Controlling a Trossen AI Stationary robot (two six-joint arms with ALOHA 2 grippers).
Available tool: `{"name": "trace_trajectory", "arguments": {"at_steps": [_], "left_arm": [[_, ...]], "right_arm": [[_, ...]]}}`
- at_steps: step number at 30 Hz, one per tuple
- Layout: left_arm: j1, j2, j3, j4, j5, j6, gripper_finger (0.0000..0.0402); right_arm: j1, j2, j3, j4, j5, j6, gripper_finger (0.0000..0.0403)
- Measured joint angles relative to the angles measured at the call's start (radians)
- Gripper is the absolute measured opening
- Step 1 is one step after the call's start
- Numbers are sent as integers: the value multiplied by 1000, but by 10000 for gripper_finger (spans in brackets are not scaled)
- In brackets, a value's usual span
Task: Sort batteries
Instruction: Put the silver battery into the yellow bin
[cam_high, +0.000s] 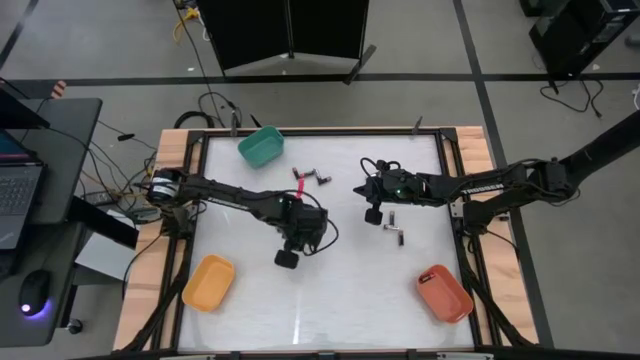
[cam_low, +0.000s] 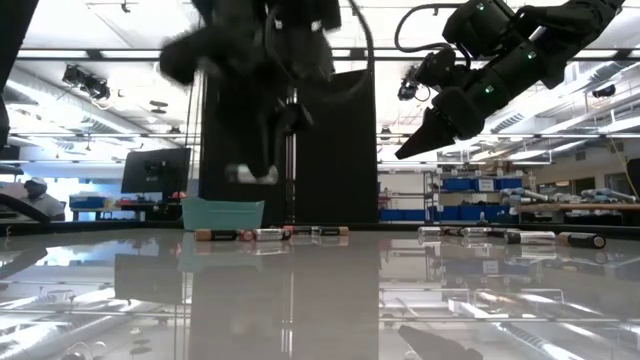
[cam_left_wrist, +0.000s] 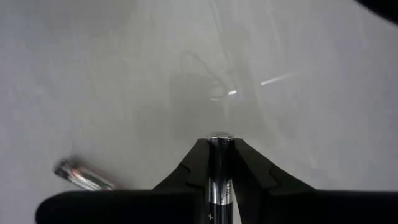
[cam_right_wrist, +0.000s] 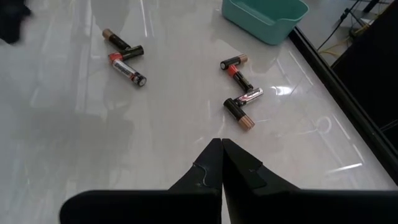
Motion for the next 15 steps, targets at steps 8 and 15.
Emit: {"name": "trace_trajectory", "arguments": {"at_steps": [8,15], "left_arm": [[-116,-137,5,-153,-131,-339,48],[-277,-263,5,-320,-283,-826,48]], "right_arm": [[31,0,0,14,-10,0,11],[45,0,0,68,-11,23,11]]}}
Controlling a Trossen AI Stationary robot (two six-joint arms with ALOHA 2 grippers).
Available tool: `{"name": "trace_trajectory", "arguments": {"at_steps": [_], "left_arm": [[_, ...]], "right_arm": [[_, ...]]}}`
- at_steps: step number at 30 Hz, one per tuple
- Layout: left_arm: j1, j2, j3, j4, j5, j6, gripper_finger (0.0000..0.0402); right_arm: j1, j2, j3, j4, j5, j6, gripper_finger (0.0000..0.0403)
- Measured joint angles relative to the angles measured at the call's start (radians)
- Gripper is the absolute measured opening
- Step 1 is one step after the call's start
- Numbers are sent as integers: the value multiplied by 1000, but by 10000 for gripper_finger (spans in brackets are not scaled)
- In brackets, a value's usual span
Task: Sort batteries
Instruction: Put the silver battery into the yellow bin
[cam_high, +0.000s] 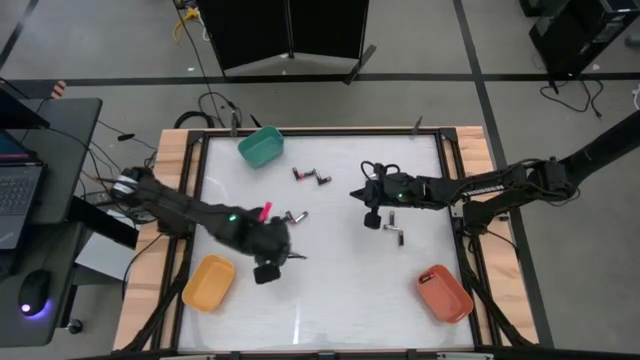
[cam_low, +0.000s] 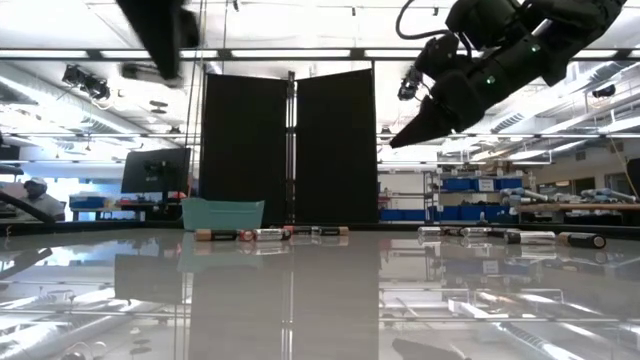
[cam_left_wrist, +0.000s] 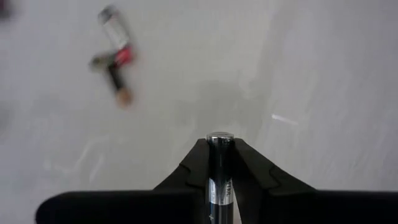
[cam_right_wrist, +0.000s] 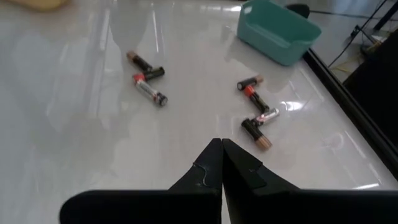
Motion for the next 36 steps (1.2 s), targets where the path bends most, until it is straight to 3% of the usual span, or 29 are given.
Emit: {"name": "trace_trajectory", "arguments": {"at_steps": [4,8,19,27,36], "left_arm": [[-103,-25,0,-119,-62,-280,48],[-200,-28,-7,-169,-94,-455,48],[-355,-138,-306,62,-127,-718,48],[-416,-190,-518,253,1,-967,48],[-513,-190,-542,189,17,-1229,48]], "right_arm": [[2,2,0,9,-1,21,11],[19,2,0,12,0,35,11],[102,2,0,46,0,36,11],[143,2,0,45,3,85,11],[184,2,0,46,13,115,11]]}}
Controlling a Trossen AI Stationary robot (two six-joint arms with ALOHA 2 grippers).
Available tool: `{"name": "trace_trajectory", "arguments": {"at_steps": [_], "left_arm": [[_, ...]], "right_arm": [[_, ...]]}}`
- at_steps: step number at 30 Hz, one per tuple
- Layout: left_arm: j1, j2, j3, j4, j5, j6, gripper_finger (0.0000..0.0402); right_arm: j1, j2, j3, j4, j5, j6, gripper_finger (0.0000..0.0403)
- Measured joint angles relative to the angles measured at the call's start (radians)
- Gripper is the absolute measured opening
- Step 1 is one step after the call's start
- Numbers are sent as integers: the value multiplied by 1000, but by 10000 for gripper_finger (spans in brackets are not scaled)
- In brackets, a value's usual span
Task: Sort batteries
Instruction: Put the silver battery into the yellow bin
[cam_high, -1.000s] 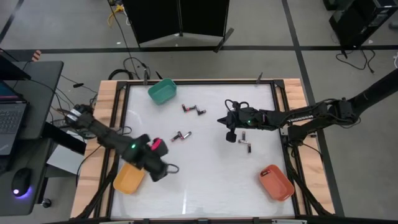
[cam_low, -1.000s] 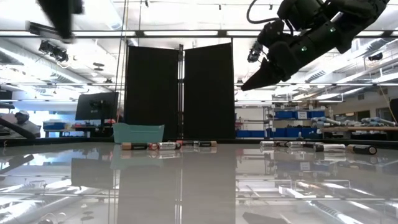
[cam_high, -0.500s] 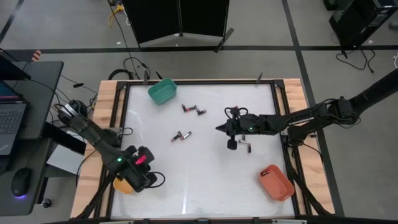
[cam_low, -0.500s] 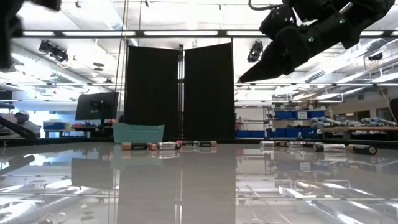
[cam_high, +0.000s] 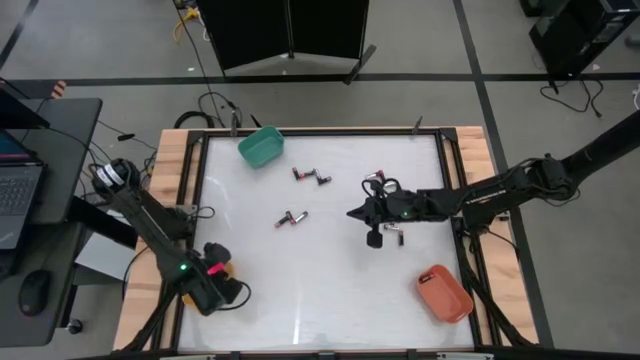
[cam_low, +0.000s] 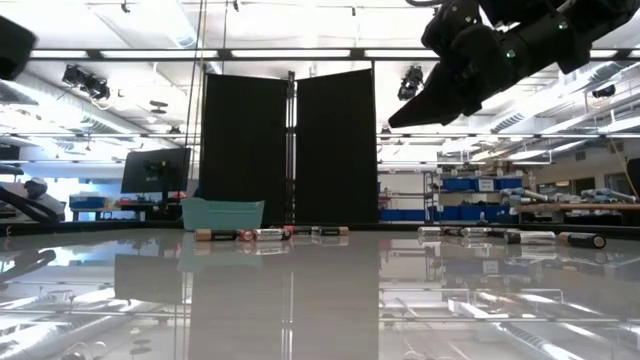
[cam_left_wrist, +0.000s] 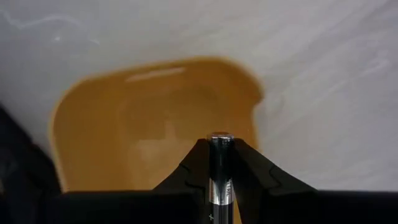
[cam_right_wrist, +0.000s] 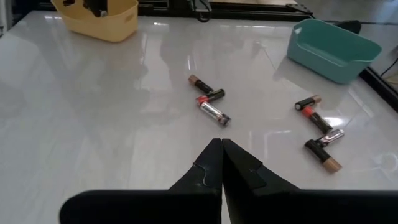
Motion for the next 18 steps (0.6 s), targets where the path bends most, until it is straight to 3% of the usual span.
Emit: {"name": "trace_trajectory", "arguments": {"at_steps": [5,10,15,18], "left_arm": [[-58,0,-37,-12,-3,-137,48],[-64,0,-124,120,-4,-158,48],[-55,0,-164,130,11,-160,48],[-53,0,-166,137,27,-154,69]], "right_arm": [[8,0,0,1,1,-1,11],[8,0,0,1,3,-4,11],[8,0,0,-1,3,-8,11],[8,0,0,-1,3,-33,12]]}}
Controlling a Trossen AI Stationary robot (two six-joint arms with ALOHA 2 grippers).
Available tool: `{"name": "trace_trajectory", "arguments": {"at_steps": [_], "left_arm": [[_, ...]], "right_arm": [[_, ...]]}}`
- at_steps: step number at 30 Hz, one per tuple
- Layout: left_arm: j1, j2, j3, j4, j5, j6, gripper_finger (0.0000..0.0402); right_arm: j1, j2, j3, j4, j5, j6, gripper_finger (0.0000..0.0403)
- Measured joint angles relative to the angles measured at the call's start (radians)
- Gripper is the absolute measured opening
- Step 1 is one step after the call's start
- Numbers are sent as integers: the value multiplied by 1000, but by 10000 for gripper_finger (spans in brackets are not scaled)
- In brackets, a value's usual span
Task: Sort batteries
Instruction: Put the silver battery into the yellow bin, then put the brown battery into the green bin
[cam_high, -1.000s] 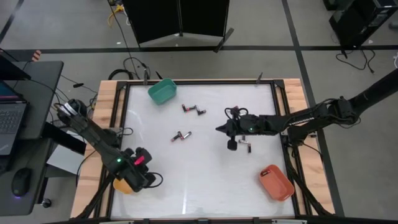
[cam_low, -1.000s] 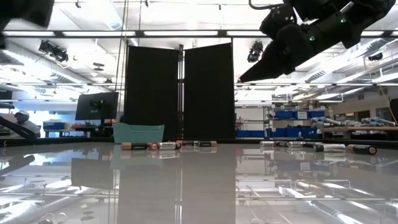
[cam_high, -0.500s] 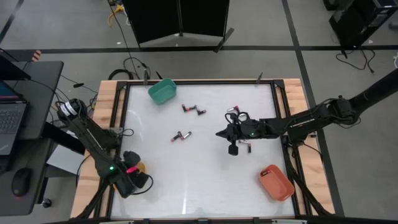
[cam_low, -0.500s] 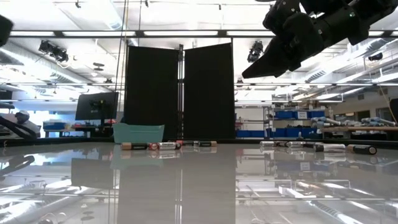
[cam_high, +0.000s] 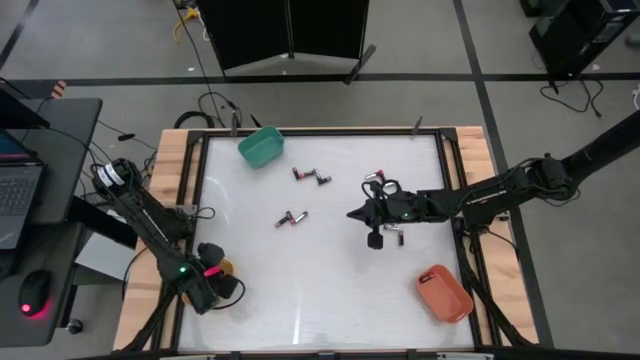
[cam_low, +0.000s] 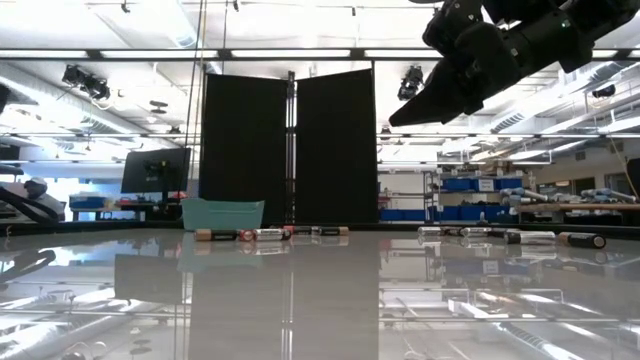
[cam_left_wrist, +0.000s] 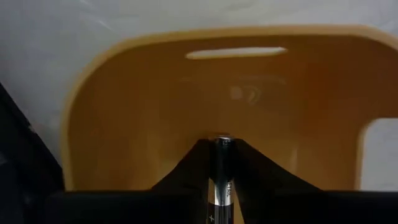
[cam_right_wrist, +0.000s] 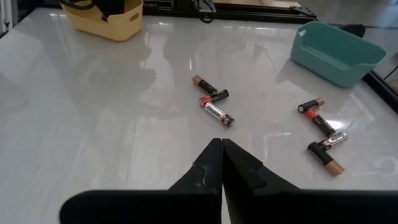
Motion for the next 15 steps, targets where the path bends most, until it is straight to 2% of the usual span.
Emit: {"name": "trace_trajectory", "arguments": {"at_steps": [6,11,15], "left_arm": [[2,0,33,12,4,79,125],[2,0,109,-50,11,163,134],[3,-1,208,-177,91,254,130]], "right_arm": [[0,0,0,3,-1,-29,26],[0,0,0,7,-2,-13,36],[0,0,0,7,2,-24,31]]}}
